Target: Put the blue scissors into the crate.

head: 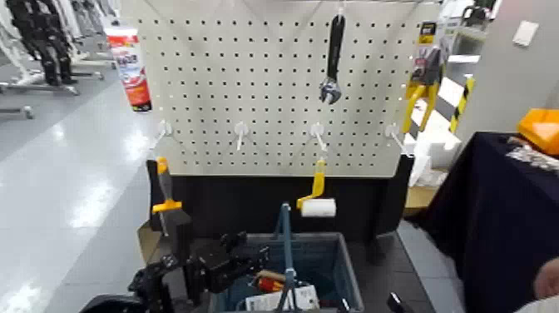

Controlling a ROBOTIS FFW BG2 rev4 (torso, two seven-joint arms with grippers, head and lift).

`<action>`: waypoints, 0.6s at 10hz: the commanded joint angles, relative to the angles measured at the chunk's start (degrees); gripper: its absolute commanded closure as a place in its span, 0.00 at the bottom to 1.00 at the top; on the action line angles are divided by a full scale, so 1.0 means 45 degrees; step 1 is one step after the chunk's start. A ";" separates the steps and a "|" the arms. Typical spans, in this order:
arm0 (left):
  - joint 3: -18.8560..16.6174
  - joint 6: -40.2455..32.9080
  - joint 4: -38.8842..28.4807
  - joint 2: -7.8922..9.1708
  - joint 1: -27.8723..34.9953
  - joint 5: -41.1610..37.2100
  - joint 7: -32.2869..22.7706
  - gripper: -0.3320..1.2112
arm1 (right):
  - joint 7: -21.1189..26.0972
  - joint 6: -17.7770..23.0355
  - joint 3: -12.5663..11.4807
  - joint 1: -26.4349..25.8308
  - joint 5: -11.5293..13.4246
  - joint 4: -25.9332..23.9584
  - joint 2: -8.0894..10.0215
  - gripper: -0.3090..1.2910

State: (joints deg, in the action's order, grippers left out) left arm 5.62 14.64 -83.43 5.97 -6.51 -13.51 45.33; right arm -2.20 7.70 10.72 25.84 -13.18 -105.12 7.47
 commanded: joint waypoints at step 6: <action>-0.1074 -0.2414 -0.4193 -0.0546 0.4102 0.0755 -0.4232 0.25 | 0.0019 0.0085 -0.0097 0.0137 0.0057 -0.0020 -0.0039 0.30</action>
State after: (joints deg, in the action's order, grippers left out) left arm 1.04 6.91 -100.41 4.20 8.67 -10.37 27.11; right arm -2.12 8.09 10.42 26.28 -13.00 -105.14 7.44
